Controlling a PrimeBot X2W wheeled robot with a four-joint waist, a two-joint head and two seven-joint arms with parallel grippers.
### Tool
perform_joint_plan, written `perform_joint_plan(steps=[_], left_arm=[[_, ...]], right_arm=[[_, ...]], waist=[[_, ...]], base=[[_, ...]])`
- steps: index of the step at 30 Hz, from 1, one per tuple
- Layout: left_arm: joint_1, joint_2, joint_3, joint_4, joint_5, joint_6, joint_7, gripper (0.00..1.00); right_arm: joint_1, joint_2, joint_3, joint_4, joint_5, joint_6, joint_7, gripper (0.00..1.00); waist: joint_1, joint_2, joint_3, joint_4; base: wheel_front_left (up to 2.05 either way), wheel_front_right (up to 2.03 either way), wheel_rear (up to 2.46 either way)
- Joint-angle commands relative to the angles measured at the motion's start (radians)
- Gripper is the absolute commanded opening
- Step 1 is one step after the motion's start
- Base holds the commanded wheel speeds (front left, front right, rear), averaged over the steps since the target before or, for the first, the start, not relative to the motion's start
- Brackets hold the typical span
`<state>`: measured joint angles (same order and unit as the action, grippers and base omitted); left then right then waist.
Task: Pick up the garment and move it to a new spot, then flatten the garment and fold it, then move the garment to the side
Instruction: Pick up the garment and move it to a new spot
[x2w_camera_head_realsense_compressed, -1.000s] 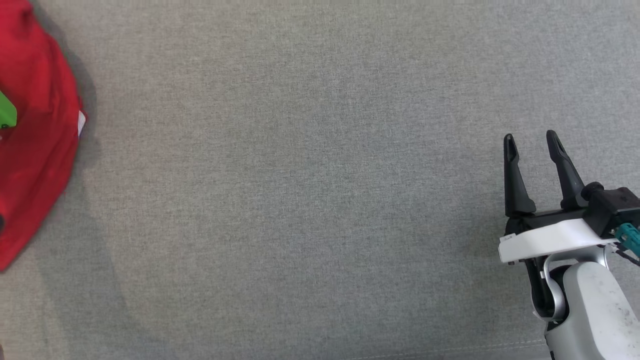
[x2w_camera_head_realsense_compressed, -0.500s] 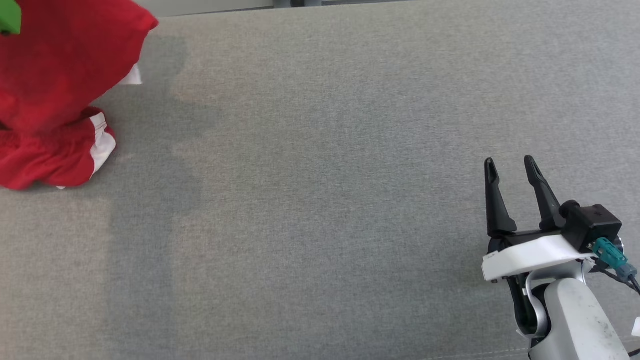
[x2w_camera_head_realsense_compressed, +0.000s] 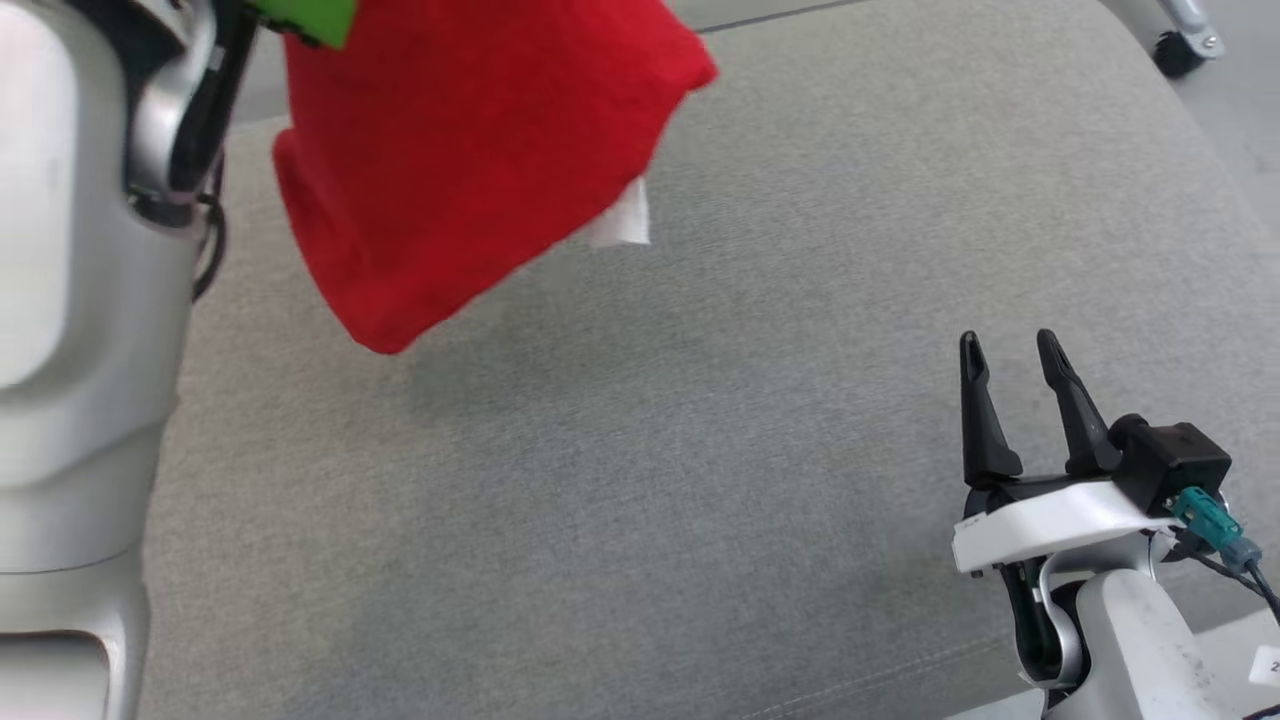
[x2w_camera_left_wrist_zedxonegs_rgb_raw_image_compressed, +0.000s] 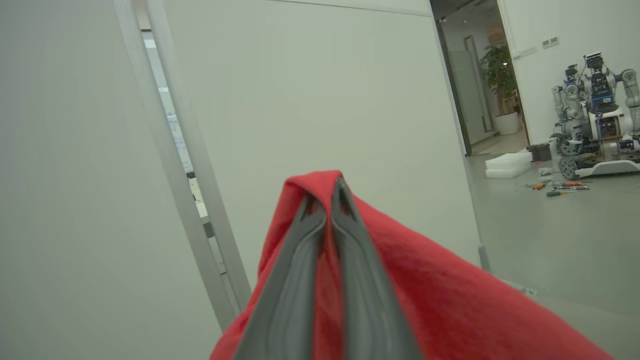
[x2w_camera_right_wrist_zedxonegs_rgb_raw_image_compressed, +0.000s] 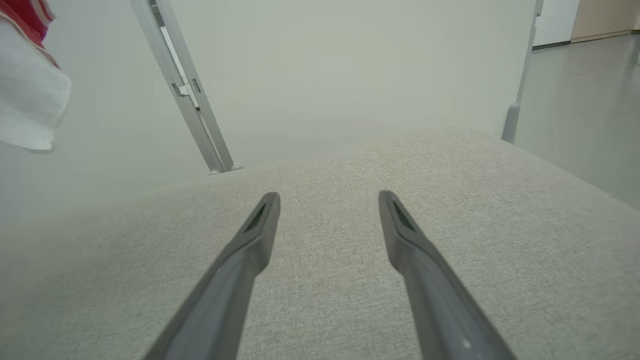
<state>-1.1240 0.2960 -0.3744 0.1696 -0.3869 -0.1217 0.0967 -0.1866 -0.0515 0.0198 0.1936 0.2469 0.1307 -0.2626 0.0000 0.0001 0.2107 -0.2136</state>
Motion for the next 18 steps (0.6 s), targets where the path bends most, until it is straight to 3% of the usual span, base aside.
perform_joint_plan(steps=[1,8,18], left_arm=[[0.024,-0.015,-0.012,-0.009,-0.013,0.007,0.003,0.0],[0.13,-0.099,-0.057,0.028,-0.046,0.021,-0.048,0.0],[0.413,-0.179,-0.14,0.19,-0.069,0.05,-0.161,0.0]], right_arm=[[0.013,0.001,0.005,0.003,0.009,0.0,-0.003,1.0],[0.012,0.001,0.013,0.006,0.037,0.0,-0.003,1.0],[0.016,0.001,0.012,0.006,0.047,0.0,-0.003,1.0]], waist=[[0.0,-0.0001,-0.021,-0.089],[0.0,-0.0001,-0.02,-0.156],[0.0,-0.0001,-0.006,-0.158]], base=[[0.0,0.0,0.0],[0.0,0.0,0.0],[0.0,0.0,0.0]])
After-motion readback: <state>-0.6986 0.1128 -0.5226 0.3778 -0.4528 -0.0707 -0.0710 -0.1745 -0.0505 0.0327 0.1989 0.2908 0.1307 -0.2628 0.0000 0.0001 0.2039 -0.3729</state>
